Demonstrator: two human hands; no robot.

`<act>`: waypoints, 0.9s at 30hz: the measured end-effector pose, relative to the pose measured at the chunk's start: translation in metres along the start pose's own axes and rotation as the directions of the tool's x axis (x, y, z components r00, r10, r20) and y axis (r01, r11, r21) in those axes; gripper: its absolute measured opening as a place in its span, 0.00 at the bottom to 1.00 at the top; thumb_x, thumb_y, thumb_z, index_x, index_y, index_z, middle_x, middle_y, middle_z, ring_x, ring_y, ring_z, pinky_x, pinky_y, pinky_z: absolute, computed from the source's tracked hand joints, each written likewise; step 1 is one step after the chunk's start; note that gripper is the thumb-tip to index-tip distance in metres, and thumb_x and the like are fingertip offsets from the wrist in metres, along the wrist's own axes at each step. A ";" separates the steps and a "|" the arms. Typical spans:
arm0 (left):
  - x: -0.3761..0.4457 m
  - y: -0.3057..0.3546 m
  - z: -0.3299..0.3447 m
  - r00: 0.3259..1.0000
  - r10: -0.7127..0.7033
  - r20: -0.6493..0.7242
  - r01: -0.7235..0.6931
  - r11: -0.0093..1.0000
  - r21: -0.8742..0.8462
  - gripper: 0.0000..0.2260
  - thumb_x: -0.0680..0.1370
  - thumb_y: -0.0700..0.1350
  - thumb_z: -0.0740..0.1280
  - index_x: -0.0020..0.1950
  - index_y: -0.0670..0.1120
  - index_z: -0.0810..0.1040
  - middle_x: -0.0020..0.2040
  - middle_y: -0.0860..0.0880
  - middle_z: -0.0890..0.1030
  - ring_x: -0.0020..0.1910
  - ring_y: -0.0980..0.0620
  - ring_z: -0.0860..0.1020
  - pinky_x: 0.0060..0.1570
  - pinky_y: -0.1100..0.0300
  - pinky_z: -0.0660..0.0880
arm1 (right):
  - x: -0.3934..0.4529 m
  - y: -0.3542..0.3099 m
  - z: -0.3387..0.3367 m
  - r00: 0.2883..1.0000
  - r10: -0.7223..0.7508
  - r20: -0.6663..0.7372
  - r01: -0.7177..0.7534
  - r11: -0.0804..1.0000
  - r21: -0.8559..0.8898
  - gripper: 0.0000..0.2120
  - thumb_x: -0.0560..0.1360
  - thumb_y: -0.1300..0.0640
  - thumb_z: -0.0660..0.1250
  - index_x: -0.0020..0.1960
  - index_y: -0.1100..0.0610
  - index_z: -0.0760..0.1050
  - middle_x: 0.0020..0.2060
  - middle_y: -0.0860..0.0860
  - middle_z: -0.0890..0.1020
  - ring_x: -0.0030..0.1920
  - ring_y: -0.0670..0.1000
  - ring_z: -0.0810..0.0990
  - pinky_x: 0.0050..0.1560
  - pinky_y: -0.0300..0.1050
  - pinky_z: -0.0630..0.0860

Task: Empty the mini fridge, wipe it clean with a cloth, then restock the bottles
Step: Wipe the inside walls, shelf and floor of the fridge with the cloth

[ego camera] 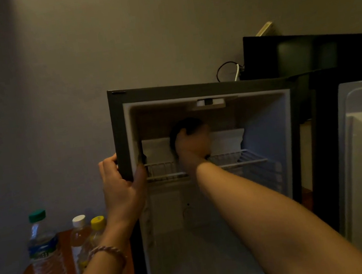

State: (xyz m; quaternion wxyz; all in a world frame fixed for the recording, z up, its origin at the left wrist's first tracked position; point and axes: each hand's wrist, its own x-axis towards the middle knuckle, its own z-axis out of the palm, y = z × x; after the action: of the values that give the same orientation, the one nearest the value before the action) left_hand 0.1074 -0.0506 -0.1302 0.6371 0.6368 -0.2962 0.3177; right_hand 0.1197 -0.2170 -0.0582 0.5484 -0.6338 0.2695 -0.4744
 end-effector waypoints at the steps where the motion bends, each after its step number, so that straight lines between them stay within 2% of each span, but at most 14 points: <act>1: 0.000 0.000 0.000 1.000 0.002 -0.008 -0.002 1.000 0.006 0.18 0.77 0.43 0.71 0.62 0.49 0.66 0.59 0.44 0.69 0.50 0.47 0.77 0.37 0.62 0.75 | -0.009 -0.002 0.010 0.999 0.005 0.032 -0.007 0.999 0.041 0.28 0.76 0.50 0.68 0.73 0.52 0.62 0.68 0.64 0.69 0.67 0.68 0.70 0.65 0.63 0.72; 5: 0.001 -0.001 0.000 1.000 -0.003 -0.021 0.004 0.999 0.047 0.19 0.77 0.42 0.72 0.63 0.45 0.68 0.57 0.45 0.69 0.51 0.45 0.76 0.38 0.62 0.73 | -0.024 -0.005 0.026 0.999 0.010 0.043 -0.014 0.995 0.096 0.26 0.76 0.52 0.69 0.71 0.53 0.66 0.66 0.63 0.71 0.67 0.66 0.70 0.65 0.62 0.72; 11: 0.001 -0.001 -0.002 1.000 -0.020 0.020 0.020 1.000 -0.007 0.19 0.77 0.45 0.71 0.62 0.50 0.65 0.60 0.42 0.70 0.51 0.45 0.78 0.39 0.61 0.76 | 0.014 -0.001 -0.014 0.993 0.042 -0.107 -0.032 0.995 0.093 0.25 0.77 0.53 0.69 0.72 0.55 0.67 0.66 0.63 0.71 0.66 0.66 0.71 0.65 0.61 0.72; 13: 0.001 0.000 -0.002 0.999 -0.027 0.020 0.028 0.999 -0.018 0.19 0.77 0.45 0.71 0.63 0.49 0.66 0.61 0.41 0.70 0.51 0.45 0.78 0.38 0.62 0.76 | 0.036 -0.002 -0.041 0.982 0.044 -0.182 -0.037 0.998 0.042 0.26 0.77 0.54 0.67 0.74 0.55 0.66 0.68 0.63 0.69 0.67 0.66 0.71 0.66 0.59 0.70; 16: 0.000 0.001 -0.001 1.000 -0.021 0.017 0.022 0.999 -0.025 0.20 0.77 0.45 0.71 0.64 0.47 0.66 0.60 0.43 0.69 0.49 0.49 0.78 0.36 0.65 0.76 | 0.060 0.003 -0.080 0.976 -0.041 -0.213 0.003 0.984 -0.176 0.28 0.80 0.54 0.63 0.78 0.51 0.59 0.73 0.62 0.62 0.69 0.67 0.66 0.69 0.58 0.64; 18: -0.001 0.002 -0.001 1.000 -0.016 0.006 0.016 1.000 -0.025 0.20 0.77 0.44 0.71 0.65 0.45 0.67 0.59 0.45 0.68 0.47 0.54 0.77 0.35 0.69 0.77 | 0.059 0.008 -0.090 0.982 -0.119 -0.147 0.050 0.913 -0.406 0.30 0.81 0.52 0.62 0.79 0.47 0.55 0.74 0.64 0.58 0.68 0.70 0.65 0.68 0.60 0.65; 20: -0.002 0.003 -0.001 1.000 -0.005 -0.008 0.005 1.000 -0.013 0.19 0.77 0.43 0.71 0.64 0.45 0.67 0.59 0.46 0.68 0.46 0.56 0.76 0.35 0.71 0.76 | 0.058 0.014 -0.088 0.983 -0.178 -0.044 0.116 0.790 -0.602 0.29 0.80 0.52 0.64 0.78 0.47 0.58 0.74 0.64 0.54 0.67 0.71 0.64 0.66 0.60 0.67; 22: -0.002 0.003 -0.001 1.000 0.005 -0.006 -0.005 1.000 -0.009 0.18 0.77 0.44 0.71 0.63 0.48 0.66 0.59 0.46 0.69 0.47 0.54 0.76 0.35 0.68 0.75 | 0.058 0.018 -0.087 0.978 -0.205 0.037 0.173 0.705 -0.688 0.25 0.80 0.52 0.63 0.76 0.49 0.62 0.75 0.64 0.52 0.67 0.72 0.63 0.64 0.61 0.68; 24: -0.001 0.002 -0.002 1.000 0.017 -0.004 -0.017 1.000 -0.011 0.18 0.77 0.44 0.71 0.62 0.49 0.66 0.59 0.45 0.69 0.48 0.52 0.77 0.36 0.67 0.75 | 0.060 0.020 -0.088 0.973 -0.209 0.101 0.215 0.643 -0.736 0.25 0.81 0.47 0.61 0.76 0.51 0.61 0.74 0.65 0.53 0.67 0.73 0.62 0.64 0.62 0.67; 25: -0.001 0.002 -0.001 1.000 0.024 -0.008 -0.024 1.000 -0.006 0.18 0.77 0.44 0.71 0.62 0.49 0.66 0.59 0.46 0.69 0.48 0.52 0.77 0.36 0.67 0.75 | 0.060 0.021 -0.090 0.972 -0.196 0.132 0.228 0.624 -0.747 0.28 0.80 0.43 0.60 0.77 0.51 0.59 0.74 0.65 0.52 0.67 0.73 0.61 0.65 0.62 0.66; 27: -0.003 0.003 -0.001 0.999 0.029 -0.018 -0.029 1.000 0.001 0.19 0.78 0.43 0.71 0.64 0.46 0.67 0.58 0.48 0.67 0.47 0.54 0.76 0.35 0.70 0.76 | 0.057 0.023 -0.093 0.968 -0.133 0.214 0.251 0.584 -0.772 0.41 0.76 0.33 0.60 0.79 0.51 0.49 0.76 0.65 0.48 0.71 0.73 0.57 0.69 0.63 0.62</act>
State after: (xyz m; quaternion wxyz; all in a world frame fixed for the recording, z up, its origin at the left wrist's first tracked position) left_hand 0.1032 -0.0501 -0.1300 0.6348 0.6297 -0.2997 0.3327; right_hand 0.0638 -0.3132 -0.0675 0.1725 -0.8660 0.3443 -0.3190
